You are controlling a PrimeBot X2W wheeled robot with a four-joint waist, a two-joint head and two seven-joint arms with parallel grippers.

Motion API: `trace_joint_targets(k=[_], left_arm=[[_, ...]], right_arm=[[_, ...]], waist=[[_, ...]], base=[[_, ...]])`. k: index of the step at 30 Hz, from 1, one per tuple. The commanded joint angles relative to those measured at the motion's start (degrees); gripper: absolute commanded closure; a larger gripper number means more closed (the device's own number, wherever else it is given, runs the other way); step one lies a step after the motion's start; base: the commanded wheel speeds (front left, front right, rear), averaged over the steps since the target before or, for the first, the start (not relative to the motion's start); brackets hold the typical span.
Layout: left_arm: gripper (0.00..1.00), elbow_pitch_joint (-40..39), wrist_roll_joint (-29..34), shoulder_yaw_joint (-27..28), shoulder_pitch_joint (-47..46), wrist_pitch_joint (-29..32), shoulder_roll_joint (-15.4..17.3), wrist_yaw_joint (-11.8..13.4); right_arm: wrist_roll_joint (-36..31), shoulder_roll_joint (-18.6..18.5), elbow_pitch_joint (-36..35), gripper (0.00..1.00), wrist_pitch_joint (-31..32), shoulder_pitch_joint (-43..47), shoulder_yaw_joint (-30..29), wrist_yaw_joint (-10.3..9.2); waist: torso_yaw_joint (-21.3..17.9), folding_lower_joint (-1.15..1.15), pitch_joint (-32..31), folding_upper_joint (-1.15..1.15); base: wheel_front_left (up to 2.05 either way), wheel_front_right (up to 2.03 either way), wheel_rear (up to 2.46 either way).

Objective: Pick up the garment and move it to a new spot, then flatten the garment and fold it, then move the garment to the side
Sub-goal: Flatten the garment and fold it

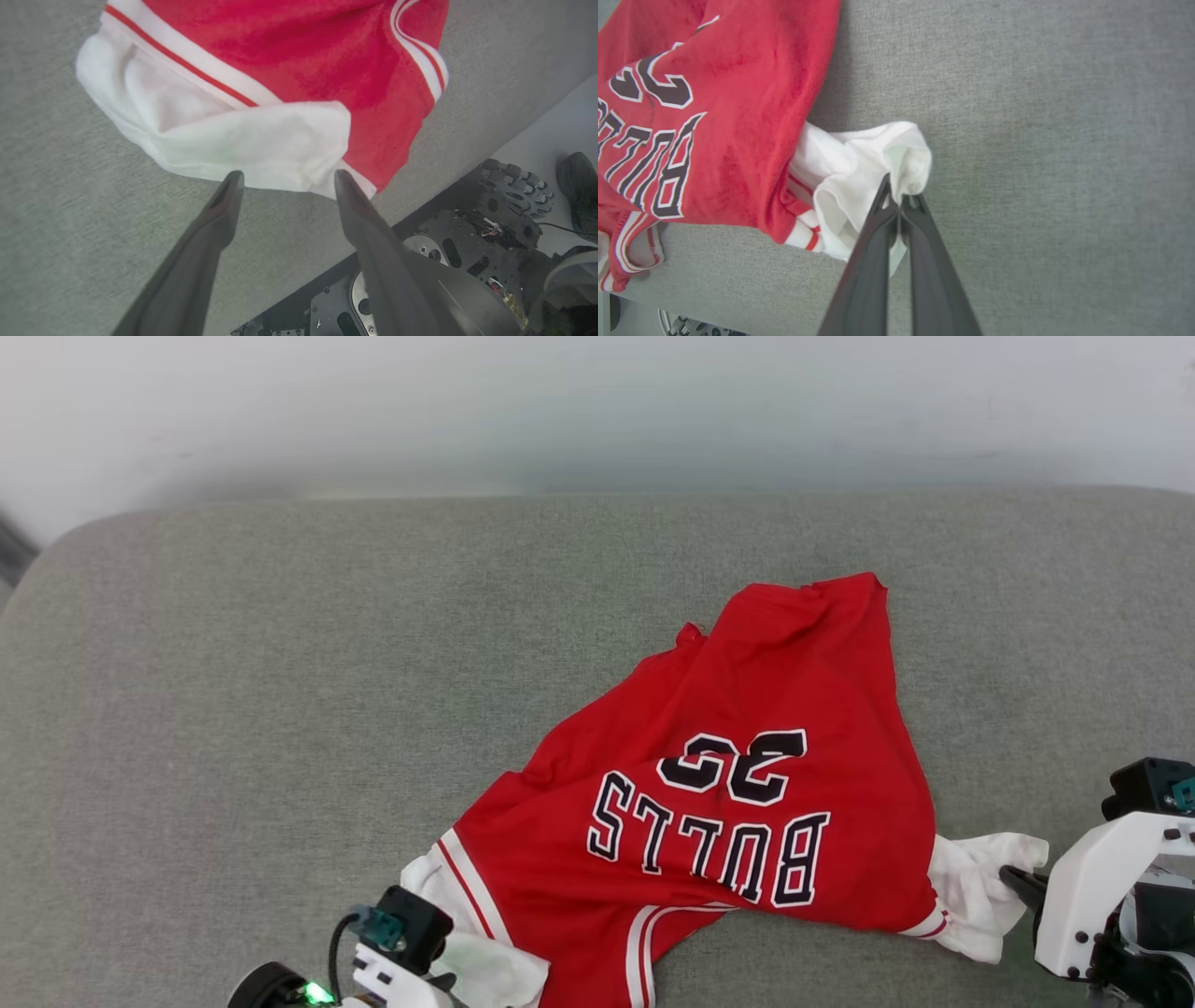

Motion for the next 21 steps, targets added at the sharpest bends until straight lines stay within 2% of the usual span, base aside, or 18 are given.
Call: trace_joint_targets(k=[1,12,13,14,15,19,21], left_arm=[[0.00,0.81,-0.26,-0.48,-1.34,0.24,-0.76,-0.69],[0.00,12.70,-2.82,-3.85,-4.85,2.82,-5.33,-4.98],[0.22,13.76,-2.95,-4.12,-4.84,3.22,-5.42,-5.10],[0.59,14.70,-3.28,-4.22,-4.88,3.20,-5.63,-5.30],[1.00,15.47,-3.66,-4.21,-4.92,3.02,-5.98,-5.47],[1.00,16.43,-3.30,-3.74,-5.32,0.82,-6.93,-5.89],[1.00,14.98,-2.53,-2.05,-5.81,-2.47,-6.83,-4.88]], right_arm=[[-0.50,0.33,-0.61,1.00,0.25,0.35,-0.12,0.00],[-0.41,0.88,-1.87,1.00,0.42,-0.97,-0.24,0.00],[-0.38,0.84,-1.83,1.00,0.33,-1.04,-0.25,0.00],[-0.33,0.82,-1.80,1.00,0.19,-1.15,-0.30,0.00],[-0.26,0.79,-1.76,1.00,0.12,-1.25,-0.41,0.00],[0.15,0.86,-1.51,1.00,-0.34,-1.02,-1.10,0.00],[0.27,0.68,-1.30,1.00,-0.64,-0.13,-1.85,0.00]], waist=[[-0.47,0.00,0.72,0.00],[-1.65,0.00,3.87,0.00],[-1.69,0.00,4.00,0.00],[-1.71,0.00,4.10,0.00],[-1.66,0.00,4.15,0.00],[-1.22,0.00,3.75,0.00],[-0.62,0.00,2.67,0.00]], base=[[0.00,0.00,0.00],[0.00,0.00,0.00],[0.00,0.00,0.00],[0.00,0.00,0.00],[0.00,0.00,0.00],[0.00,0.00,0.00],[0.00,0.00,0.00]])
